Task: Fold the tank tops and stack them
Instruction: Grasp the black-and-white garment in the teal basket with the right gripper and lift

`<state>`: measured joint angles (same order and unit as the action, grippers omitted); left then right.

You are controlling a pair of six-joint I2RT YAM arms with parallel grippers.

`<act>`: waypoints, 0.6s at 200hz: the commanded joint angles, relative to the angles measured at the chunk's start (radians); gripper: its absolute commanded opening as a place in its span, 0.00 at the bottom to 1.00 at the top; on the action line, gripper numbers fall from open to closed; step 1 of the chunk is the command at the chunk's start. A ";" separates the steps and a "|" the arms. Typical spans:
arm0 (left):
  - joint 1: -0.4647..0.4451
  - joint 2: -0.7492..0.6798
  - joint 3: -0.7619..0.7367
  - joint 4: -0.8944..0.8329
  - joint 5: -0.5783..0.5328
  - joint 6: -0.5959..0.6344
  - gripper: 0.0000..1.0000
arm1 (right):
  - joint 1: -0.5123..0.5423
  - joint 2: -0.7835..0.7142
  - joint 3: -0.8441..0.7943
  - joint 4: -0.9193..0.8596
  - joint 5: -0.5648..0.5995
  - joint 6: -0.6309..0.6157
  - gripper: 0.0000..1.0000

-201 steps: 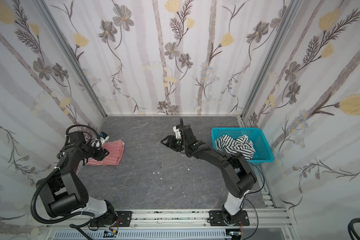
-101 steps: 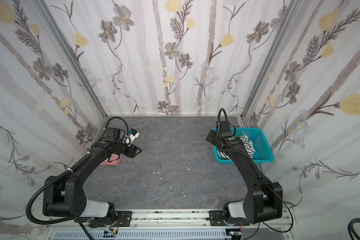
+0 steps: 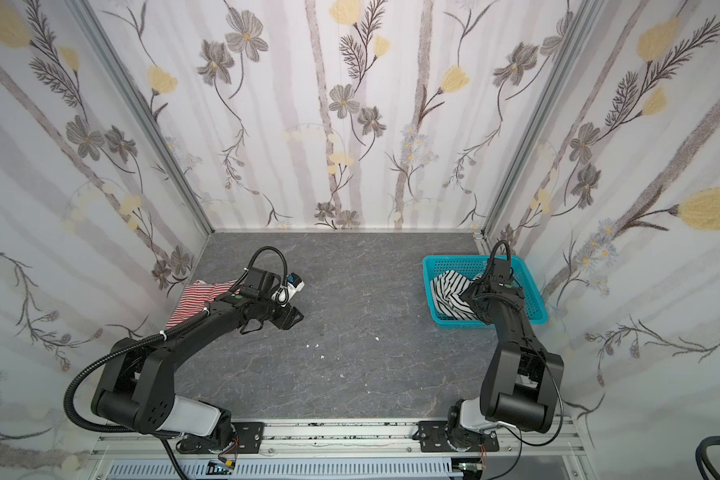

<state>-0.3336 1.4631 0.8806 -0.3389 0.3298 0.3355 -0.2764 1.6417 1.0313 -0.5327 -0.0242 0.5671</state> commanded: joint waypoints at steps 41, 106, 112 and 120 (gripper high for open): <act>-0.011 -0.015 -0.011 0.037 0.004 -0.004 0.62 | -0.055 0.167 0.110 0.045 -0.045 0.033 0.70; -0.014 -0.018 -0.017 0.041 0.005 0.003 0.62 | -0.064 0.318 0.182 0.046 -0.036 0.036 0.65; -0.015 -0.017 -0.017 0.040 0.004 0.003 0.62 | -0.064 0.328 0.184 0.048 -0.033 0.035 0.63; -0.015 -0.017 -0.017 0.041 0.003 0.004 0.62 | -0.066 0.337 0.182 0.049 -0.032 0.034 0.57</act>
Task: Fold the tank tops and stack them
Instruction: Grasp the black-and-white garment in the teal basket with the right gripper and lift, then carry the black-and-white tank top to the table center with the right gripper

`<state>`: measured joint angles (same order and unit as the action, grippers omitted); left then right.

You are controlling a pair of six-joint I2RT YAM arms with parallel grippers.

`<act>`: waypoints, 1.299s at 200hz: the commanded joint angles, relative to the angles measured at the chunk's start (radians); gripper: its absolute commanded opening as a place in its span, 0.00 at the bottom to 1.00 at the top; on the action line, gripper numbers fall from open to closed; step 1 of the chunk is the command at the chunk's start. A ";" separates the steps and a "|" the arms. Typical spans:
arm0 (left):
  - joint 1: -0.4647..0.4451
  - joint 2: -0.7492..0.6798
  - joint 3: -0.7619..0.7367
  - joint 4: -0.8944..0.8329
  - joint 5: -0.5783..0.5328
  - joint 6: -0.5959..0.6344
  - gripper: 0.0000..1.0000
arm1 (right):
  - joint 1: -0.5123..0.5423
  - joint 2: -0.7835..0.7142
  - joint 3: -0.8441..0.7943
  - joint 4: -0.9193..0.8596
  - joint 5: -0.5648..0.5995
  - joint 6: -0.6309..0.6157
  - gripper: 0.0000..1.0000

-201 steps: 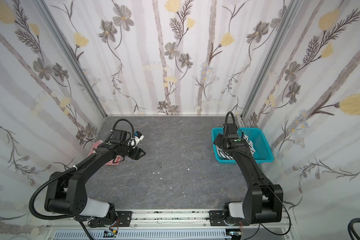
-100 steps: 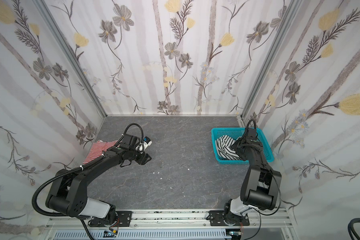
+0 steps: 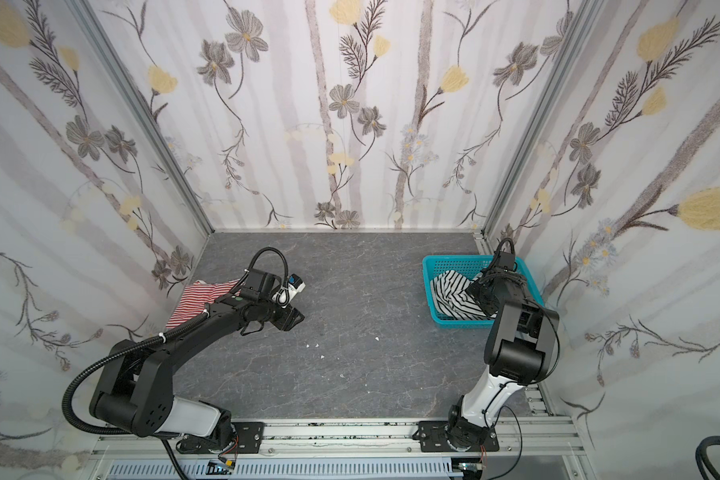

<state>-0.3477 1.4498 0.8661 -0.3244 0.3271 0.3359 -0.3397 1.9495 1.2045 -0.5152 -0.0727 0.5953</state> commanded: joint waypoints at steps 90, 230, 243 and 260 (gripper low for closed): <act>-0.010 0.006 -0.003 0.028 -0.005 0.005 0.62 | 0.001 -0.257 -0.022 0.059 -0.087 0.014 0.00; -0.024 0.015 0.001 0.038 -0.038 0.006 0.62 | 0.535 -0.586 0.291 0.003 -0.261 0.135 0.00; -0.024 0.015 0.001 0.039 -0.048 0.006 0.62 | 0.607 -0.560 0.217 0.043 -0.261 0.172 0.00; -0.024 0.014 0.001 0.043 -0.074 0.006 0.62 | 0.713 -0.501 0.132 0.103 -0.250 0.198 0.00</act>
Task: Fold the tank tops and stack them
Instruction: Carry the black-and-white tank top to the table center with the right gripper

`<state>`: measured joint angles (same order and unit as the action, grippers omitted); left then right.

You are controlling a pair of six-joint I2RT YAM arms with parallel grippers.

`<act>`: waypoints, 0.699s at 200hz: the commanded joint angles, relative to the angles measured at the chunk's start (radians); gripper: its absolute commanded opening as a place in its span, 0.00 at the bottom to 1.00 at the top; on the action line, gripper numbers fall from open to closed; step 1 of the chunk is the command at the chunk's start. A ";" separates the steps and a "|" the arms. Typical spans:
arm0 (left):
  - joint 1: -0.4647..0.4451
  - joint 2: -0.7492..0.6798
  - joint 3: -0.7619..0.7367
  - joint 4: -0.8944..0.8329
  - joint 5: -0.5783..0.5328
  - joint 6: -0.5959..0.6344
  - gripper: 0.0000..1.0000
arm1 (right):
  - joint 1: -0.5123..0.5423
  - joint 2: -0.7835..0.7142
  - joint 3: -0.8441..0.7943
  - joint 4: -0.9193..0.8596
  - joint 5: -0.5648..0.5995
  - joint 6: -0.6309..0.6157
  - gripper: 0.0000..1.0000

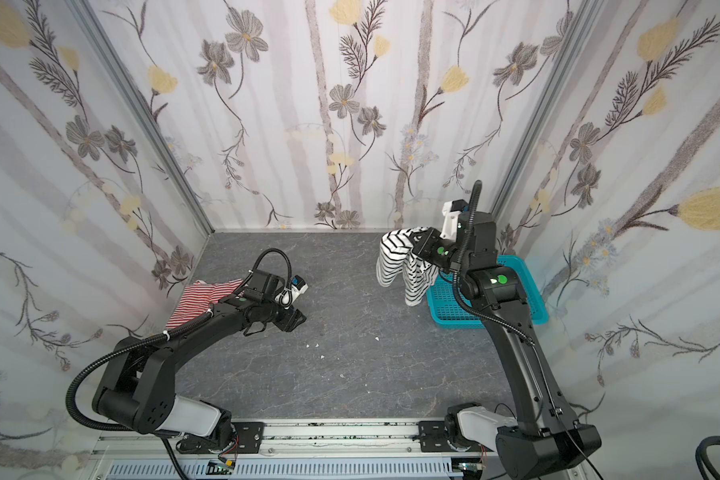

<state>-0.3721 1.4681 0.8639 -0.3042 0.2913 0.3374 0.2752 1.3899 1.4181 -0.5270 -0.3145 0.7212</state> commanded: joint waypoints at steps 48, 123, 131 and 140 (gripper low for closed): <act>0.000 -0.002 0.007 0.029 -0.052 0.002 0.63 | 0.319 0.466 -0.071 0.108 -0.001 0.046 0.00; -0.033 -0.029 0.004 0.025 -0.011 0.019 0.64 | 0.397 0.849 0.191 0.239 0.023 0.178 0.09; -0.036 -0.029 0.007 0.025 -0.013 0.017 0.64 | 0.390 0.859 0.207 0.241 0.042 0.185 0.18; -0.040 -0.031 0.010 0.026 -0.012 0.018 0.64 | 0.381 0.861 0.208 0.246 0.072 0.187 0.27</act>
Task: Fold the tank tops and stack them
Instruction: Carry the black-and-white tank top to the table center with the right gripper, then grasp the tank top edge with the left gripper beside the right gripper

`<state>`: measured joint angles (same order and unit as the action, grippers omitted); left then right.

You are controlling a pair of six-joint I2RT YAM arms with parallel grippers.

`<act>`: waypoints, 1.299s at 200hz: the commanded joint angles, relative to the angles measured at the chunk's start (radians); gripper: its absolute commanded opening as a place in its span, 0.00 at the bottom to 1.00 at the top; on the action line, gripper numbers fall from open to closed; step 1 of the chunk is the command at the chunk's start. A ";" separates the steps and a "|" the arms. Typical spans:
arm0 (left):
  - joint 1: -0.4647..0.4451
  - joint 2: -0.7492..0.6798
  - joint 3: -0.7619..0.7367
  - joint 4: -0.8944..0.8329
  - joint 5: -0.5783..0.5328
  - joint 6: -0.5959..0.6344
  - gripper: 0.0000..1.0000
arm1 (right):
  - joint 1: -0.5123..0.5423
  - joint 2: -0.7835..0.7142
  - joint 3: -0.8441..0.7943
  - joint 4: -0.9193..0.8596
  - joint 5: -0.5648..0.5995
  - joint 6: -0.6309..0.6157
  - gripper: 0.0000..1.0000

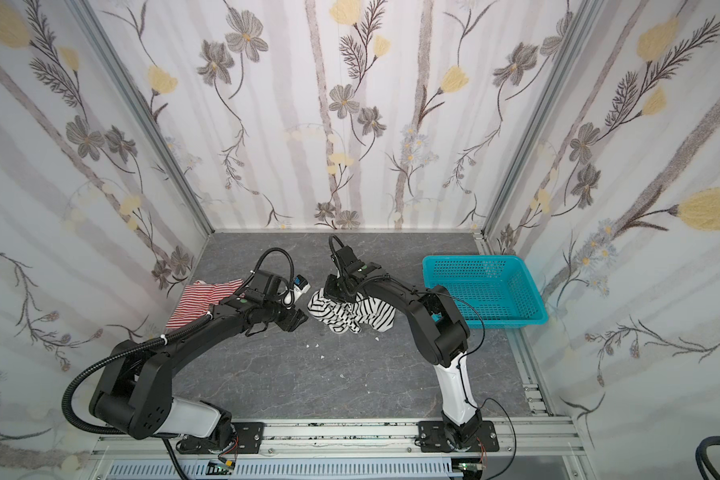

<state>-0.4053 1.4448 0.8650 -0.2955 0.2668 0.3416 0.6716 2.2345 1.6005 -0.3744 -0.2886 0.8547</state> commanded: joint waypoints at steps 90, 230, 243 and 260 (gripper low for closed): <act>-0.175 -0.007 0.065 0.007 0.186 -0.024 0.67 | -0.076 -0.404 -0.320 0.093 0.255 0.013 0.39; -0.281 0.406 0.336 0.017 0.203 -0.348 0.69 | -0.107 -0.562 -0.668 0.175 0.227 0.035 0.37; -0.281 0.427 0.353 0.017 0.196 -0.374 0.69 | -0.110 -0.566 -0.670 0.175 0.224 0.035 0.37; -0.281 0.452 0.372 0.014 0.157 -0.394 0.68 | -0.111 -0.575 -0.676 0.177 0.224 0.035 0.36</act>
<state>-0.6861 1.8694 1.2095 -0.2890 0.4549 0.0143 0.5625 1.6730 0.9314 -0.2497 -0.0723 0.8810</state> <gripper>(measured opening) 0.687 0.367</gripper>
